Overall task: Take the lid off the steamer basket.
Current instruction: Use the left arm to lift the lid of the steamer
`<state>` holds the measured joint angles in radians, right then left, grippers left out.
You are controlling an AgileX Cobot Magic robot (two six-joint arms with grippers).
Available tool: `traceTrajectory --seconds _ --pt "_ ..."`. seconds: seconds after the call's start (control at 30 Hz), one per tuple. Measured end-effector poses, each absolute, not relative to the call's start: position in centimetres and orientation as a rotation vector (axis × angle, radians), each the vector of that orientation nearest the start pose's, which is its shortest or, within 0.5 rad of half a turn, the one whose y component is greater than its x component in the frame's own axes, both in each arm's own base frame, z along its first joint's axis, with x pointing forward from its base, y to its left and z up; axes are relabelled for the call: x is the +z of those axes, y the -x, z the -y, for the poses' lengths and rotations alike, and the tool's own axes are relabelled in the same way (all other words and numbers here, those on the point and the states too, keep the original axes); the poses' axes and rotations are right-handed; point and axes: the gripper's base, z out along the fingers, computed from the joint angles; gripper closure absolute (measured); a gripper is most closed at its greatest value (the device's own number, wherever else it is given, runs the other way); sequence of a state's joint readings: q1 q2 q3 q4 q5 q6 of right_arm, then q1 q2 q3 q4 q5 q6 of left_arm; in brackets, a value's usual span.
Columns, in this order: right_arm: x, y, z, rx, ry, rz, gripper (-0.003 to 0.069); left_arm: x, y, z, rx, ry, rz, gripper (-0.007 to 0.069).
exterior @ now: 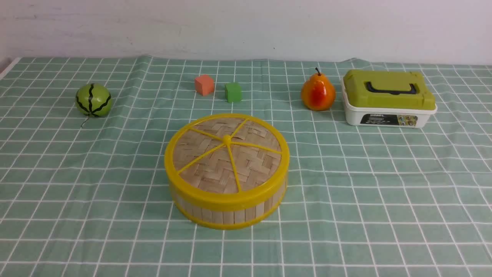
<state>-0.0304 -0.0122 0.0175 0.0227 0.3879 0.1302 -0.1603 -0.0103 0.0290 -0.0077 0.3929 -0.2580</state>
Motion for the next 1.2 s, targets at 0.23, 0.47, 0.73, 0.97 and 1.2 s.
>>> traceTrajectory --seconds 0.23,0.47,0.73,0.97,1.2 --pt "17.31 -5.2 0.08 0.091 -0.164 -1.87 0.0418 16.87 -5.14 0.86 -0.292 0.098 -1.903 0.0411" --pt "17.31 -5.2 0.08 0.091 -0.164 -1.87 0.0418 16.87 -5.14 0.86 -0.292 0.098 -1.903 0.0406" --pt "17.31 -5.2 0.08 0.091 -0.164 -1.87 0.0418 16.87 -5.14 0.86 -0.292 0.098 -1.903 0.0403" --pt "17.31 -5.2 0.08 0.091 -0.164 -1.87 0.0418 16.87 -5.14 0.86 -0.292 0.098 -1.903 0.0398" --pt "17.31 -5.2 0.08 0.091 -0.164 -1.87 0.0418 16.87 -5.14 0.86 -0.292 0.098 -1.903 0.0394"
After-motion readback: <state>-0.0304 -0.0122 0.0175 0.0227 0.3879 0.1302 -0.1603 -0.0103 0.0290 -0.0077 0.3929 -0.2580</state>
